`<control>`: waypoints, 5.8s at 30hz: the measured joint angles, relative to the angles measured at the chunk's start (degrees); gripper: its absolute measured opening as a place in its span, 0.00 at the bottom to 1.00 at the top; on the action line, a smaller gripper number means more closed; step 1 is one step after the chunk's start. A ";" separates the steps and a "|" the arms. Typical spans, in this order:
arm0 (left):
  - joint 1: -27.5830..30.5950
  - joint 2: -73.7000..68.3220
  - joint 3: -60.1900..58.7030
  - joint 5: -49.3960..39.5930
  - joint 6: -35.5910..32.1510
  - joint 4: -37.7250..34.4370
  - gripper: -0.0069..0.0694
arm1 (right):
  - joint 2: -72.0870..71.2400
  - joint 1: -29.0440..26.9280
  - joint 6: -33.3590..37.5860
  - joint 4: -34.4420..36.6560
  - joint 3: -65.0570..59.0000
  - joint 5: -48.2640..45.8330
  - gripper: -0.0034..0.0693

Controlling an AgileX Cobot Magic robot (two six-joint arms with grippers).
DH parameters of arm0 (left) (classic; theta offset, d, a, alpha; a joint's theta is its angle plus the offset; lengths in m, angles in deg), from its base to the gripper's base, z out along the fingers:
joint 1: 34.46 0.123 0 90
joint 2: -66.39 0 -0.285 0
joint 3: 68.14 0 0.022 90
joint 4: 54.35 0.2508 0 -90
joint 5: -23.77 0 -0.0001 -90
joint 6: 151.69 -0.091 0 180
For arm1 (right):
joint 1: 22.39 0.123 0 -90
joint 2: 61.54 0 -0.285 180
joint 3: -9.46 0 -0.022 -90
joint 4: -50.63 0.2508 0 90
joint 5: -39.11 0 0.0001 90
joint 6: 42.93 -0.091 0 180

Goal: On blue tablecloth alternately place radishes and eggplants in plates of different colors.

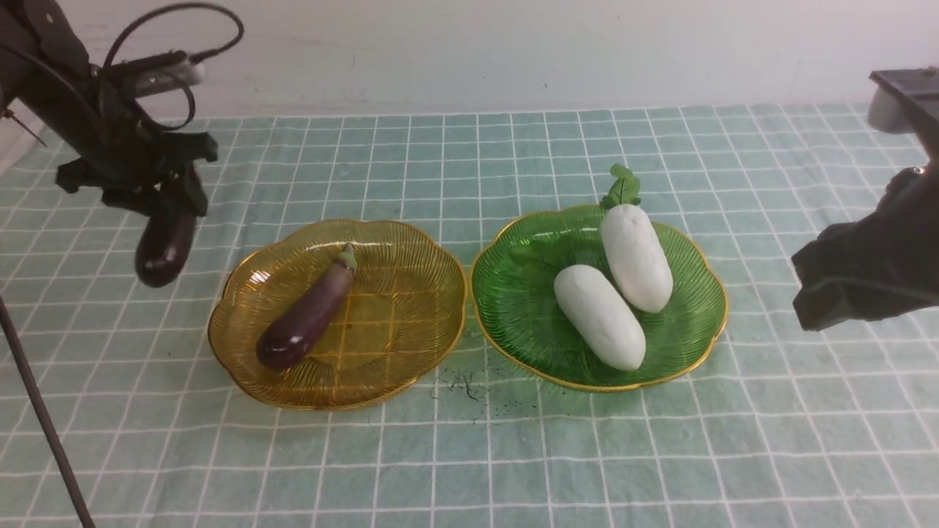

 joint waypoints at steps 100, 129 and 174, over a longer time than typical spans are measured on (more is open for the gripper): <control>-20.33 21.18 -17.84 -1.77 -0.27 13.94 0.08 | -46.01 0.00 4.47 -4.00 -38.19 50.49 0.03; -20.33 24.51 -17.84 -1.77 -0.26 13.98 0.08 | -76.96 -14.84 4.47 -4.07 -71.78 50.38 0.03; -20.39 120.49 -104.96 55.69 1.95 0.70 0.08 | -77.08 -11.48 4.47 -4.07 -71.78 49.98 0.03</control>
